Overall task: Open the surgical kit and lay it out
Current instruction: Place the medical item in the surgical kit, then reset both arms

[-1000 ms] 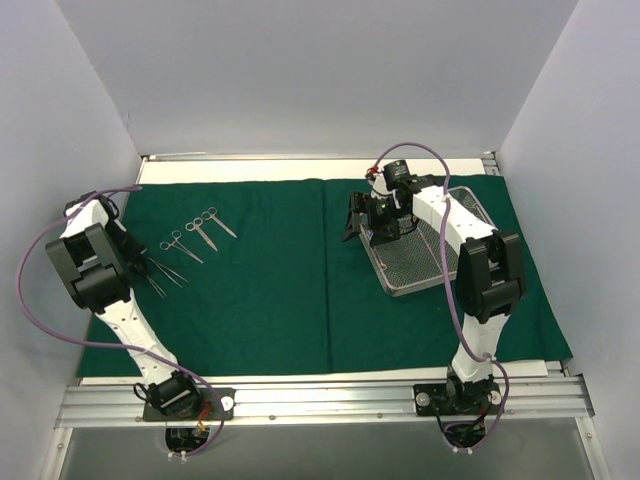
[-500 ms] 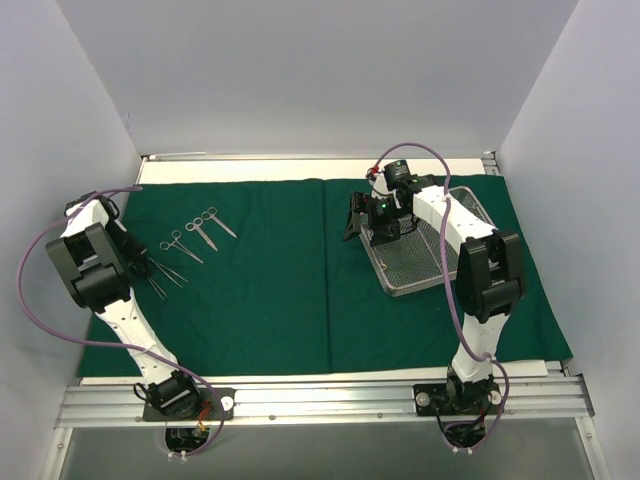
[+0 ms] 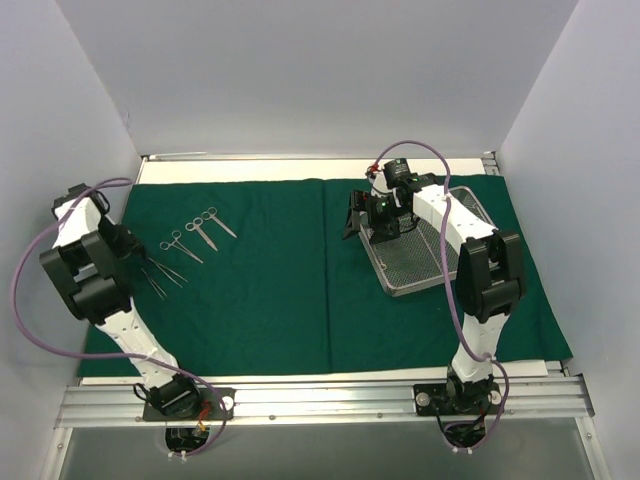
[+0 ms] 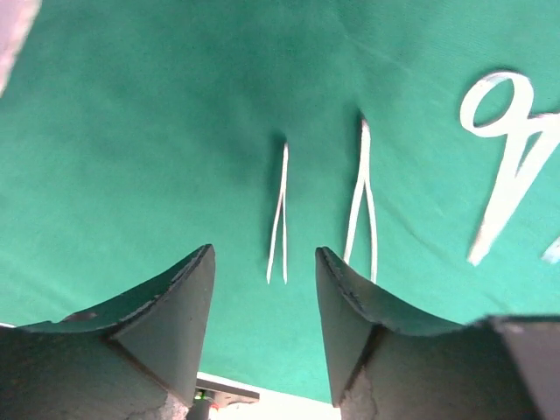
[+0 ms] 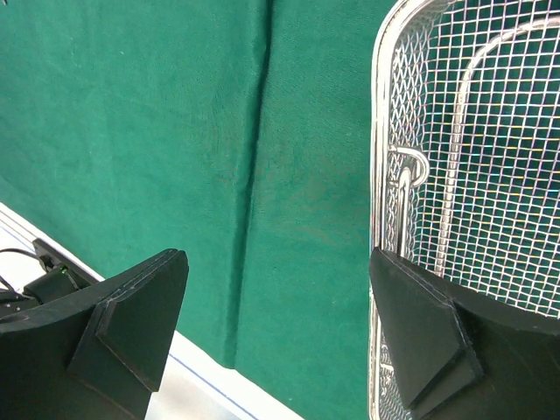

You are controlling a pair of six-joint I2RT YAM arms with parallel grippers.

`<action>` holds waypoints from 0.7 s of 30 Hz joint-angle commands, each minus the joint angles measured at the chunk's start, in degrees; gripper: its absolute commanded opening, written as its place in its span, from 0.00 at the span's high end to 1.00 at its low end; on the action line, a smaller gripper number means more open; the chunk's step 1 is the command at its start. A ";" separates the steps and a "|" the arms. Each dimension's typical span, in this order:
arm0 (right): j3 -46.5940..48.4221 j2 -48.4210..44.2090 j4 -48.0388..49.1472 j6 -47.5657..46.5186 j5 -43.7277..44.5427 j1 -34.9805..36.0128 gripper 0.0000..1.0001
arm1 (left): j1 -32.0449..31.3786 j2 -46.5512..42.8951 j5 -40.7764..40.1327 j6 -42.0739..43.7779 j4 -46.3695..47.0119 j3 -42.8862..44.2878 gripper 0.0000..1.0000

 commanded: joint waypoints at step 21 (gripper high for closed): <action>-19.37 -32.13 7.40 1.65 18.63 -1.12 0.00 | -36.27 -45.50 17.73 -12.75 23.87 -21.90 0.06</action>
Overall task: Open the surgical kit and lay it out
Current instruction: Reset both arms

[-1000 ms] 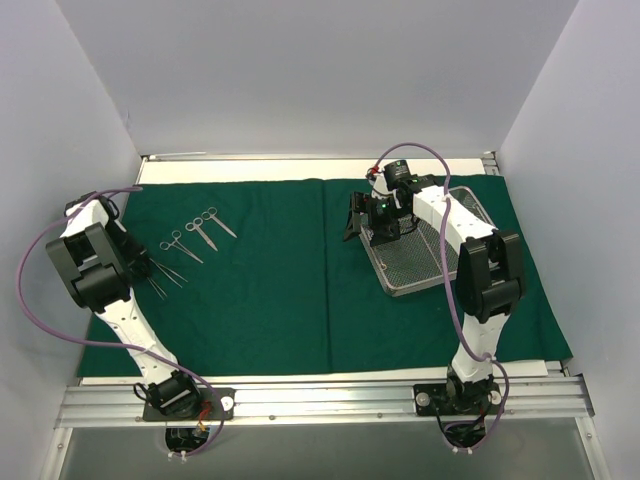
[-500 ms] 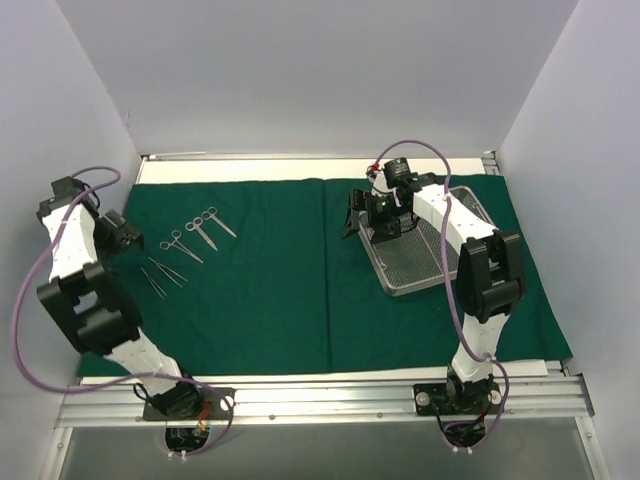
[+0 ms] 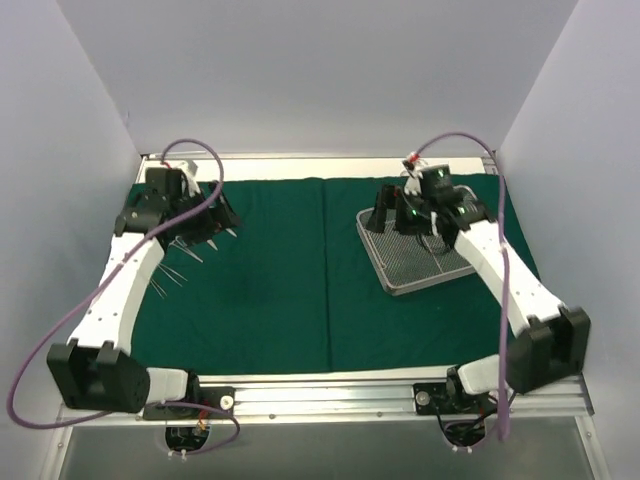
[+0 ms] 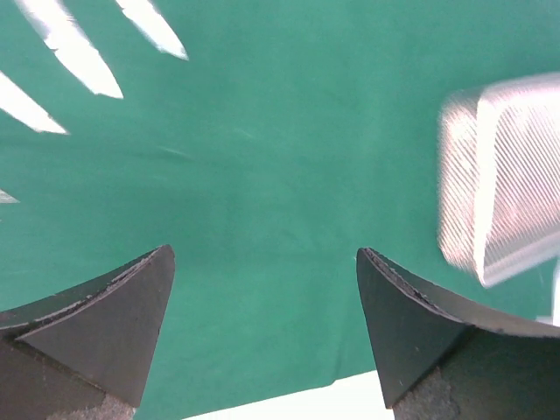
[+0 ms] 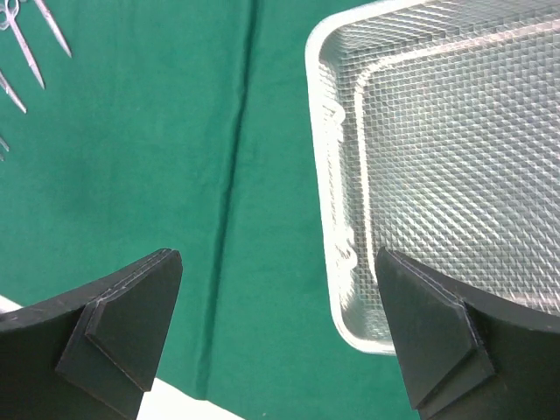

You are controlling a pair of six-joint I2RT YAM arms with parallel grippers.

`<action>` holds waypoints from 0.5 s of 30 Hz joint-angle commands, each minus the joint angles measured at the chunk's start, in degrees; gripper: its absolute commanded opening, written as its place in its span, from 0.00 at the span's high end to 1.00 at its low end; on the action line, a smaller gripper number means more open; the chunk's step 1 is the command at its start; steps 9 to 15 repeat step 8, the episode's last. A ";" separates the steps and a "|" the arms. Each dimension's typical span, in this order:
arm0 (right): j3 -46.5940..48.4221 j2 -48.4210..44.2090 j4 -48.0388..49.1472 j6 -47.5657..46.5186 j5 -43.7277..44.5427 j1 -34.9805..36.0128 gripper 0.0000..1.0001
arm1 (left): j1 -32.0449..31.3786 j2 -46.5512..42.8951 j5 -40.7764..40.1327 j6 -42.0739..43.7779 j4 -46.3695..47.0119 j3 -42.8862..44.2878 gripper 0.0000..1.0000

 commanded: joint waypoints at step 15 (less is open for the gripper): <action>-35.51 -33.91 25.85 7.81 4.46 -0.73 0.00 | -21.28 -13.88 14.05 -8.31 34.04 -22.00 0.06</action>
